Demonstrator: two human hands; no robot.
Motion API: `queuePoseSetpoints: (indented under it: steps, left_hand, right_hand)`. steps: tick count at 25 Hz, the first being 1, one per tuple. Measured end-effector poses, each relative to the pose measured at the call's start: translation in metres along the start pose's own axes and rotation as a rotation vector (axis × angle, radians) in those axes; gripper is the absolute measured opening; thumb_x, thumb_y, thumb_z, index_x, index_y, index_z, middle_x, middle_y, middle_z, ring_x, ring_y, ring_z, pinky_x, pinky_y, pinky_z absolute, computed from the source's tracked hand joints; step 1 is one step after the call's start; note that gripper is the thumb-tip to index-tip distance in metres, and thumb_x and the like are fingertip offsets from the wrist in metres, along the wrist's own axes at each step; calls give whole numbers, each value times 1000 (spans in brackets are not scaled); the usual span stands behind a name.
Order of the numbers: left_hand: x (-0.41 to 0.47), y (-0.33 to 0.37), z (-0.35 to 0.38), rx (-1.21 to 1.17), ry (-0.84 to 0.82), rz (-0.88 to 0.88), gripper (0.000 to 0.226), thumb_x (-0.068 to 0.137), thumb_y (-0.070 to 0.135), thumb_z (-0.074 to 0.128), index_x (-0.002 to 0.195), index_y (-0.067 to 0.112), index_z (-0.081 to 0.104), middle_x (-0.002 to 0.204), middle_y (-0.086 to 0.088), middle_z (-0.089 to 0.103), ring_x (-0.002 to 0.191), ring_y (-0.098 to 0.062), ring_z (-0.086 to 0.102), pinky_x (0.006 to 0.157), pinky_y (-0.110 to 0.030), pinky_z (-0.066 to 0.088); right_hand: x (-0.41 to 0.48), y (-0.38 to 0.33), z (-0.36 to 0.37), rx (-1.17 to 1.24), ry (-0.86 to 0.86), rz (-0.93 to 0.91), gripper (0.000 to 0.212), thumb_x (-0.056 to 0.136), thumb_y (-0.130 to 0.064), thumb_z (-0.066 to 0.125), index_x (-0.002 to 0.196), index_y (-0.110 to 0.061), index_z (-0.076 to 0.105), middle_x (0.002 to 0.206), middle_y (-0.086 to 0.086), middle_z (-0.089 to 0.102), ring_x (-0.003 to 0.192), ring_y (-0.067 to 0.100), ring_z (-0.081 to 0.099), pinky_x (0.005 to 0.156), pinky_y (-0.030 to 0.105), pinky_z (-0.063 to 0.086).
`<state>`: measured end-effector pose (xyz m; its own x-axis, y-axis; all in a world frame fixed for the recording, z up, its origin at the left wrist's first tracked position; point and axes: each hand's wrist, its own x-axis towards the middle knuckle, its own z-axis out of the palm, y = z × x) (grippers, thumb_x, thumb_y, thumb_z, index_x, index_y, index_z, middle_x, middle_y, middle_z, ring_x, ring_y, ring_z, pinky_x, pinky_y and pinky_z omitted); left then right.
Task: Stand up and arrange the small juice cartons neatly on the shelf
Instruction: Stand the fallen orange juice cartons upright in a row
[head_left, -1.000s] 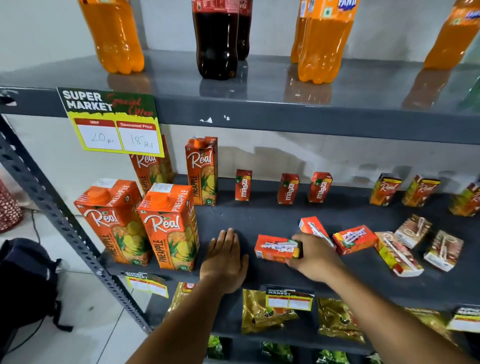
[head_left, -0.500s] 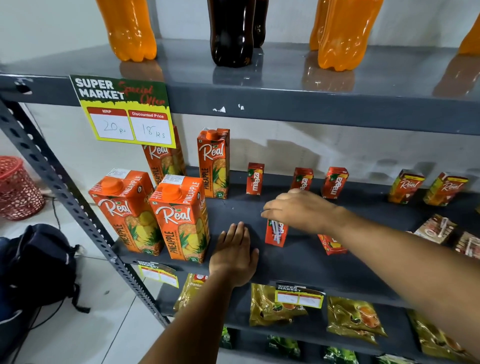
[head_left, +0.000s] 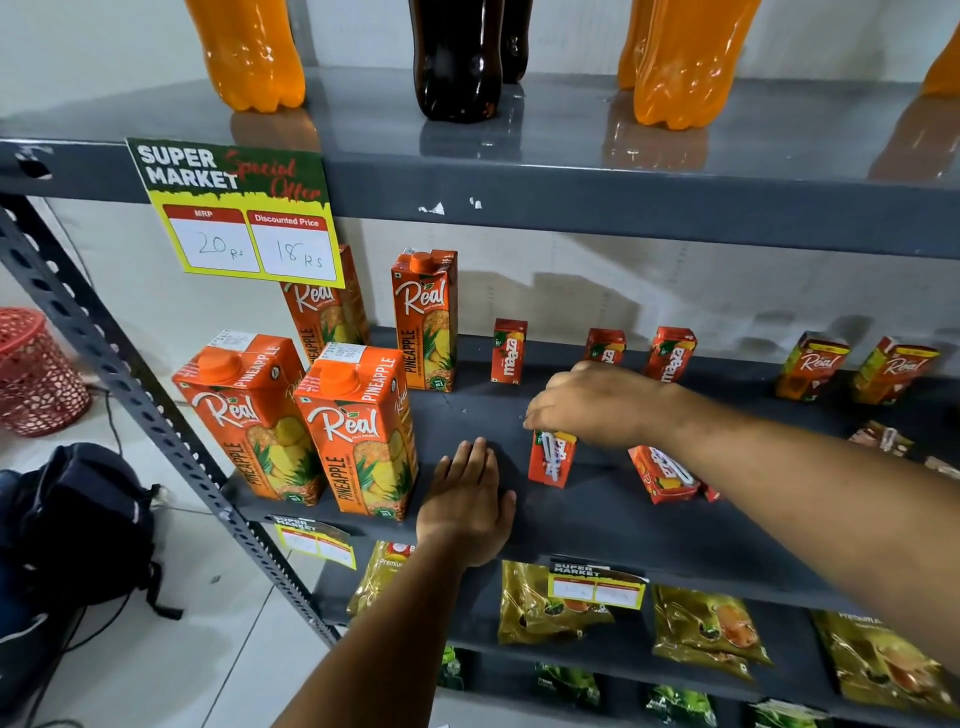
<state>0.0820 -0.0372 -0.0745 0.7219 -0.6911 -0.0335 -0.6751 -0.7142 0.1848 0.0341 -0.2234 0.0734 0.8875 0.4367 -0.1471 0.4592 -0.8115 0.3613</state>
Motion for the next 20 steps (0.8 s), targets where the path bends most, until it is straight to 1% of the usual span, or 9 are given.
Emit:
queuePoseSetpoints:
  steps: [2, 4, 6, 9, 12, 14, 17, 19, 20]
  left_hand:
    - [0, 0, 0, 3, 2, 0, 69, 100, 48, 21, 155, 10, 4, 166, -5, 0, 152, -21, -4, 122, -39, -1]
    - [0, 0, 0, 0, 0, 0, 70, 100, 49, 21, 155, 10, 4, 166, -5, 0, 152, -21, -5, 122, -38, -1]
    - [-1, 0, -1, -2, -2, -2, 69, 100, 49, 21, 155, 10, 4, 166, -5, 0, 152, -21, -5, 122, -38, -1]
    - [-2, 2, -3, 6, -1, -5, 69, 100, 48, 21, 155, 10, 4, 166, -5, 0, 152, -21, -4, 123, -38, -1]
    - [-3, 2, -3, 13, 0, -3, 68, 101, 48, 21, 155, 10, 5, 166, -6, 0, 152, -22, -4, 123, -39, 0]
    - [-3, 2, -3, 21, 1, -5, 68, 101, 48, 21, 155, 10, 5, 166, -6, 0, 152, -22, -4, 123, -39, 0]
    - [-2, 3, -3, 23, -9, -3, 68, 101, 48, 19, 155, 10, 4, 166, -5, -2, 152, -21, -6, 123, -39, -1]
    - [-2, 2, -3, 19, -18, -5, 68, 101, 48, 19, 155, 10, 3, 166, -5, -4, 152, -21, -7, 123, -38, -1]
    - [-2, 2, -2, 19, -21, -7, 68, 101, 48, 18, 155, 10, 2, 166, -5, -4, 151, -21, -8, 122, -38, -2]
  right_hand:
    - [2, -3, -6, 40, -92, 126, 45, 83, -24, 66, 127, -22, 56, 123, 2, 65, 109, 24, 60, 84, 41, 52]
    - [7, -8, -15, 166, -210, 331, 41, 80, -40, 66, 113, -18, 59, 107, 5, 67, 91, 24, 63, 72, 37, 53]
    - [13, -12, -21, 276, -304, 530, 46, 81, -58, 59, 101, -16, 60, 93, 4, 64, 78, 23, 58, 64, 33, 47]
    - [19, -21, -21, 325, -344, 704, 51, 84, -67, 46, 87, -17, 57, 82, 2, 57, 78, 24, 55, 64, 33, 40]
    - [17, -26, -20, 392, -342, 783, 66, 83, -76, 34, 69, -14, 51, 67, 2, 56, 76, 23, 60, 67, 34, 44]
    - [11, -18, -25, 489, -283, 828, 69, 81, -79, 31, 67, -14, 49, 67, 3, 54, 75, 23, 58, 70, 34, 46]
    - [-18, 17, -22, 601, -138, 917, 61, 85, -70, 42, 93, -12, 57, 91, 8, 60, 84, 25, 58, 72, 34, 44]
    - [-49, 35, -5, 607, -208, 970, 59, 84, -63, 52, 110, -10, 60, 110, 11, 63, 93, 27, 59, 76, 34, 45]
    - [-65, 36, 8, 603, -275, 999, 59, 81, -62, 56, 107, -10, 62, 111, 11, 65, 90, 26, 59, 74, 32, 45]
